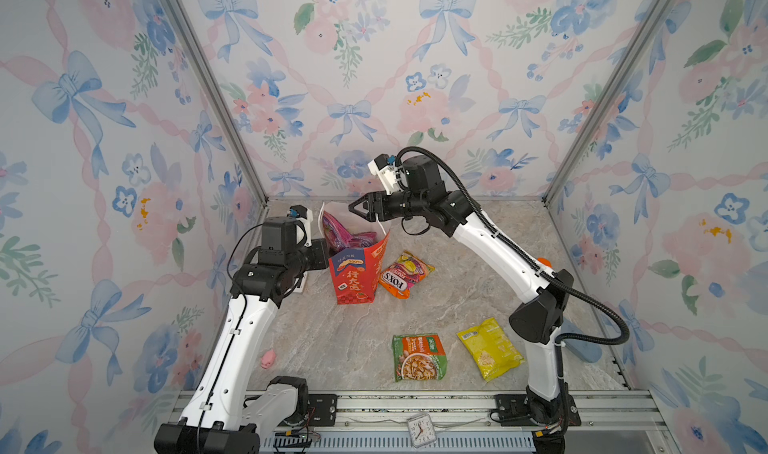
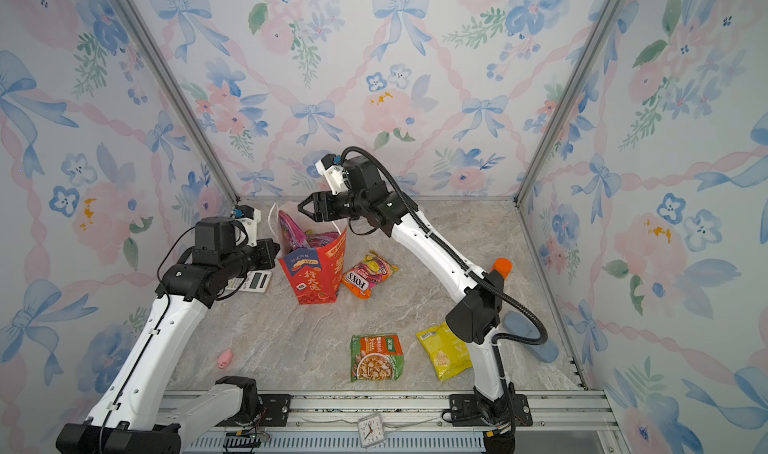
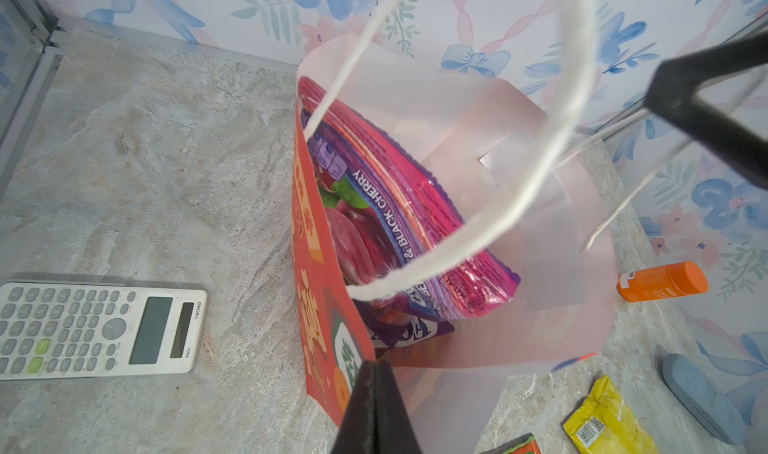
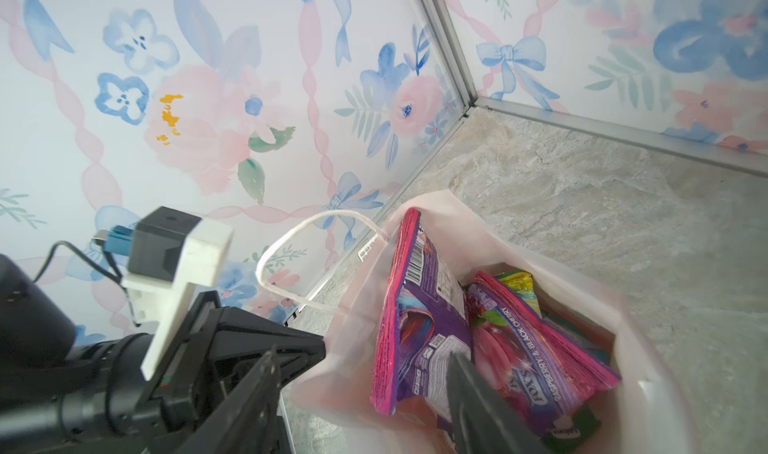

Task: Place the snacks into the paper bag
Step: 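Push the purple packet deeper into the bag with the right gripper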

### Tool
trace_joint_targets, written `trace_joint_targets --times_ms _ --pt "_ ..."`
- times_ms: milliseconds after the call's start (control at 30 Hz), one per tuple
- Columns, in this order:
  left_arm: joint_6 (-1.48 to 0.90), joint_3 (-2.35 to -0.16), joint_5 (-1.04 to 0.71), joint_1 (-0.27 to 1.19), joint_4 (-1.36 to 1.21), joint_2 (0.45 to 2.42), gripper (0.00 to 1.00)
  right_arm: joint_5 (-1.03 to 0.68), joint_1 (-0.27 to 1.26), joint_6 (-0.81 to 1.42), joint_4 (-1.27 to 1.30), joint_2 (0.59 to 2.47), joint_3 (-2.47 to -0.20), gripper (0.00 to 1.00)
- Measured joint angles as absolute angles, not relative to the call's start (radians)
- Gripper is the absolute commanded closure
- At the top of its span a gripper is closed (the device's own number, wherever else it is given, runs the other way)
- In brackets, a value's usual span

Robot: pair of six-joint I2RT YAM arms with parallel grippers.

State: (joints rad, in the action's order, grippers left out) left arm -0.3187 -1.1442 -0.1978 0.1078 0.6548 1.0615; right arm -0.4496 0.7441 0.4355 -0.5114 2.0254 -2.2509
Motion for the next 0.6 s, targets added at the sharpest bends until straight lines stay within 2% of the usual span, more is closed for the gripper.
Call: trace_joint_targets --times_ms 100,400,600 --pt "-0.319 -1.144 -0.198 0.108 0.655 1.061 0.94 -0.408 0.749 0.422 -0.510 1.960 -2.215 0.39" --pt "-0.319 -1.144 -0.198 0.108 0.654 1.061 0.94 -0.220 0.837 0.295 -0.630 1.898 -2.227 0.60" --pt "-0.319 -1.144 -0.198 0.108 0.654 1.061 0.94 -0.148 0.886 0.237 -0.712 1.948 -2.270 0.61"
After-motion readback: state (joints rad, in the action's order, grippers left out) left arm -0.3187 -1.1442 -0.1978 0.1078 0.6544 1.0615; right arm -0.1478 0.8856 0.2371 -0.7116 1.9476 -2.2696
